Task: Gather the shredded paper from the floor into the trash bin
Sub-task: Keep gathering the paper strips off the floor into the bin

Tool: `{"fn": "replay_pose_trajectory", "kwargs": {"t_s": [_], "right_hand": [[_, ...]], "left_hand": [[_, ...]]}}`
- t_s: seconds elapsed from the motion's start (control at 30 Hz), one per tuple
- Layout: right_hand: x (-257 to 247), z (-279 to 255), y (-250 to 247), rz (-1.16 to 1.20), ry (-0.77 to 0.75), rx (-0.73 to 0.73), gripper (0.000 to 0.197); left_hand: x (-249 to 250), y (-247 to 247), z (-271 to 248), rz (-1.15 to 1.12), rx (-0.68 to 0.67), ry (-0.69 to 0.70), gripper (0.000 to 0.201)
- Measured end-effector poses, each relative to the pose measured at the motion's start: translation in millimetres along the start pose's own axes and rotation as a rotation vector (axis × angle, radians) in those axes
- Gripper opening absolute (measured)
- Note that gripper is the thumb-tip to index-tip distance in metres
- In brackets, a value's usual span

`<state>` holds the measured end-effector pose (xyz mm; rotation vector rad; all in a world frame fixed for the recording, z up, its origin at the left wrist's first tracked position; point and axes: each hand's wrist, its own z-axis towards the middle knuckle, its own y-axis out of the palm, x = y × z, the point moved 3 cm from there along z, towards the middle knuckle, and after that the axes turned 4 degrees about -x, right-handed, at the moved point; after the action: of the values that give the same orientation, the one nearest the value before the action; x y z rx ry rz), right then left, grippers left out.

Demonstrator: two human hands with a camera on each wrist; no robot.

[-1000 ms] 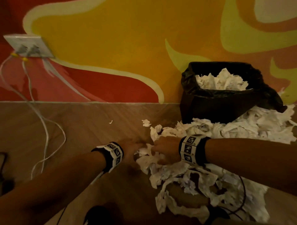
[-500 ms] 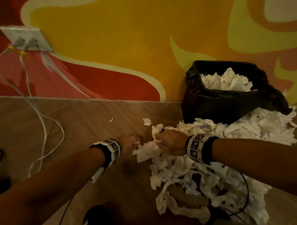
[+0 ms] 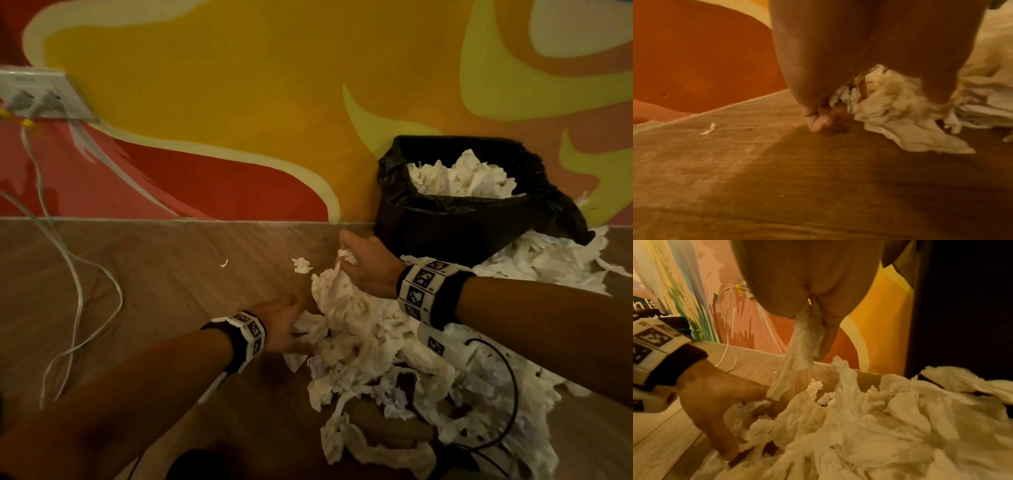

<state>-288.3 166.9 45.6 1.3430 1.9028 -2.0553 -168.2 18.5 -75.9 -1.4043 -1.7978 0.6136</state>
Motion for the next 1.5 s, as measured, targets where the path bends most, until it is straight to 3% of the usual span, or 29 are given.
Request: {"fn": "replay_pose_trajectory", "kwargs": {"t_s": [0.13,0.23,0.33,0.43,0.53,0.63,0.7,0.8,0.83,0.93,1.03,1.1,1.2,1.37,1.5], "right_hand": [[5,0,-4,0.104,0.054,0.021,0.018],[4,0,-6,0.06,0.041,0.013,0.021],[8,2,4,-0.205,0.076,-0.194,0.022],[8,4,21,-0.342,0.061,-0.386,0.009],[7,8,30,-0.396,0.038,-0.483,0.012],[7,13,37,-0.475,0.036,-0.525,0.018],[8,18,44,-0.481,0.01,-0.454,0.028],[15,26,60,-0.553,-0.041,-0.407,0.045],[18,26,65,-0.587,-0.045,-0.406,0.047],[29,30,84,-0.646,-0.013,-0.478,0.06],[41,33,91,-0.637,0.033,-0.538,0.06],[44,34,91,-0.583,0.019,-0.546,0.044],[44,35,91,-0.485,-0.002,-0.529,0.014],[42,27,79,-0.276,-0.047,-0.434,0.021],[35,24,63,-0.136,-0.001,-0.366,0.022]], "left_hand": [[14,4,6,-0.041,0.047,0.086,0.048],[15,-7,5,-0.12,0.037,0.139,0.039],[4,-19,2,-0.124,0.098,0.141,0.027],[-20,-35,2,-0.177,0.129,0.026,0.031],[-45,-52,6,-0.384,0.156,-0.163,0.039],[-60,-67,11,-0.408,0.159,-0.272,0.062],[-62,-78,13,-0.502,0.194,-0.253,0.071],[-68,-89,21,-0.463,0.355,-0.253,0.031],[-65,-94,19,-0.428,0.421,-0.247,0.027],[-60,-98,21,-0.414,0.494,-0.184,0.034],[-54,-95,24,-0.445,0.544,-0.166,0.036],[-51,-91,30,-0.46,0.486,-0.116,0.023],[-41,-86,40,-0.495,0.374,-0.006,0.043],[-28,-78,59,-0.334,0.249,-0.09,0.046],[-21,-72,64,-0.266,0.208,-0.139,0.047]]}}
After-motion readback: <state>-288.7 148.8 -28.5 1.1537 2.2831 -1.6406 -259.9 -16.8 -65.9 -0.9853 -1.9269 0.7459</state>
